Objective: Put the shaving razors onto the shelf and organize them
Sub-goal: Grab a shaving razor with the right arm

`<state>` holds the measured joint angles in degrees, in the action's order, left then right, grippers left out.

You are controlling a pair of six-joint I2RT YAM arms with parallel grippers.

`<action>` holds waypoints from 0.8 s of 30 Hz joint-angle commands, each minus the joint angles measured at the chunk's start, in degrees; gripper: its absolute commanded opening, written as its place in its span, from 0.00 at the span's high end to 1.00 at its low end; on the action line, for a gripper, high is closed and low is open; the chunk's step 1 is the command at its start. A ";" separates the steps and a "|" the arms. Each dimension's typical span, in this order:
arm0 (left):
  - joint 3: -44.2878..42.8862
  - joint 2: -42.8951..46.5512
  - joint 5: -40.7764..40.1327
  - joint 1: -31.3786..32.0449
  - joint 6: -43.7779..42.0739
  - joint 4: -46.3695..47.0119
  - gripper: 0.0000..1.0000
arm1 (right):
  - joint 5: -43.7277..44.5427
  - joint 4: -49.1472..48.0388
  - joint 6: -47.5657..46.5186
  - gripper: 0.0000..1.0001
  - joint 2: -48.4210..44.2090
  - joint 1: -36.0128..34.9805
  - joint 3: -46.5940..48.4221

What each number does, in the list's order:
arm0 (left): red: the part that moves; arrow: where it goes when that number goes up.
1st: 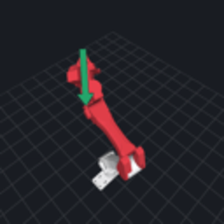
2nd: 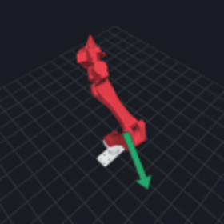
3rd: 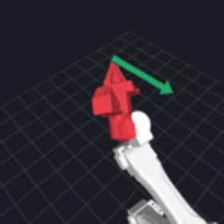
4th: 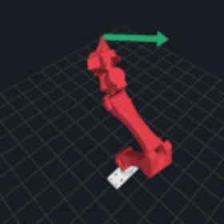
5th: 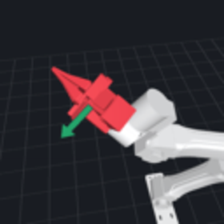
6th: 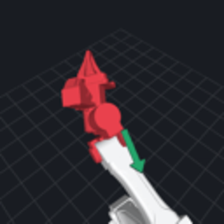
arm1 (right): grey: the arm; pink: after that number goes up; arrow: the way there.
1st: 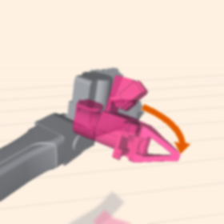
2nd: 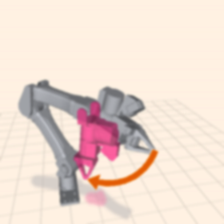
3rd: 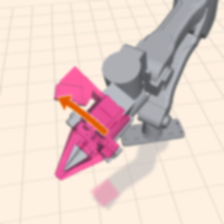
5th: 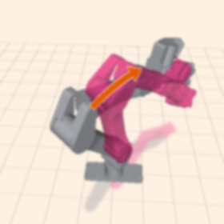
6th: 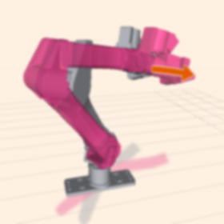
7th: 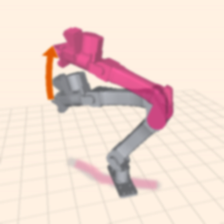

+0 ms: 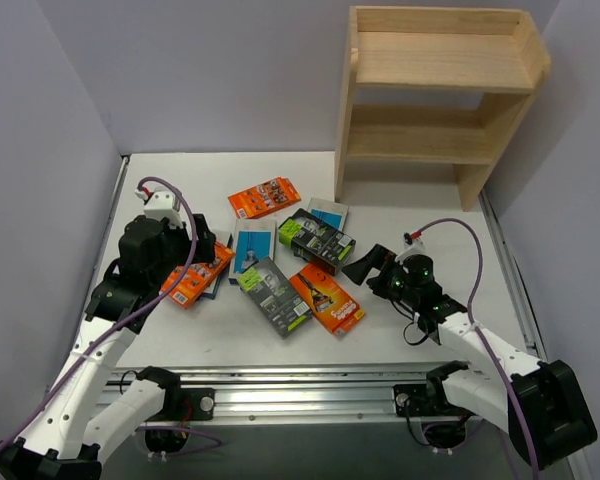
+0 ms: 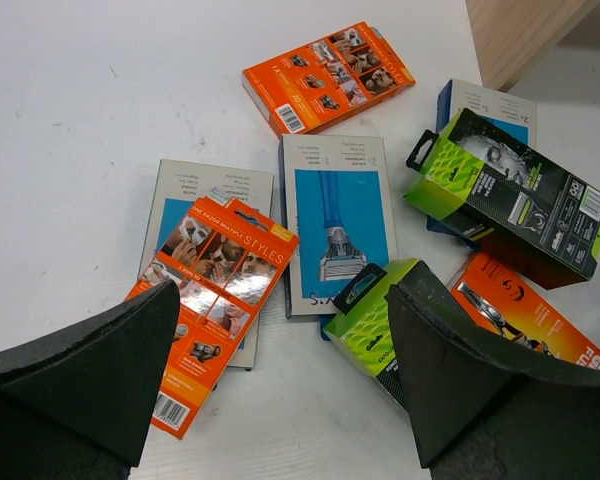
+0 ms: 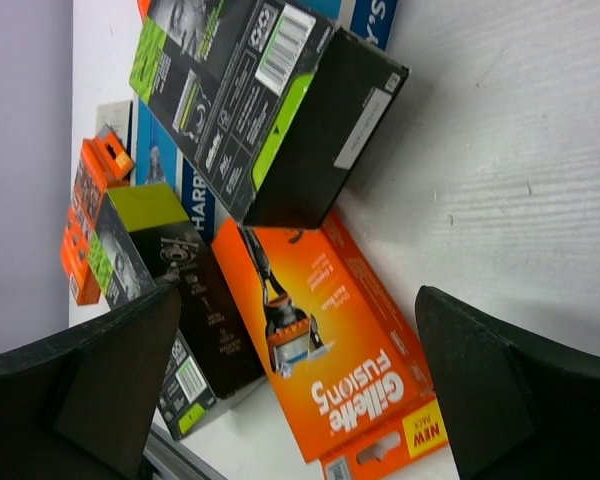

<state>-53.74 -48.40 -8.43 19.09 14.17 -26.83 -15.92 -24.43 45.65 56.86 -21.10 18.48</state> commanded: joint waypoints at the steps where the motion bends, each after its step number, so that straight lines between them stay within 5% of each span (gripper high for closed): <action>1: -1.81 0.06 2.71 -0.37 0.50 0.73 0.06 | 2.73 -10.02 4.01 0.00 3.51 -0.52 1.38; 24: -1.81 -0.11 4.29 -0.55 0.59 0.29 0.06 | 2.12 -28.65 10.95 0.02 37.53 -3.42 15.88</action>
<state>-53.74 -48.82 -5.23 18.96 14.48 -27.22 -13.96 -46.72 54.87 93.12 -23.57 32.21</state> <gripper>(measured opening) 0.940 0.987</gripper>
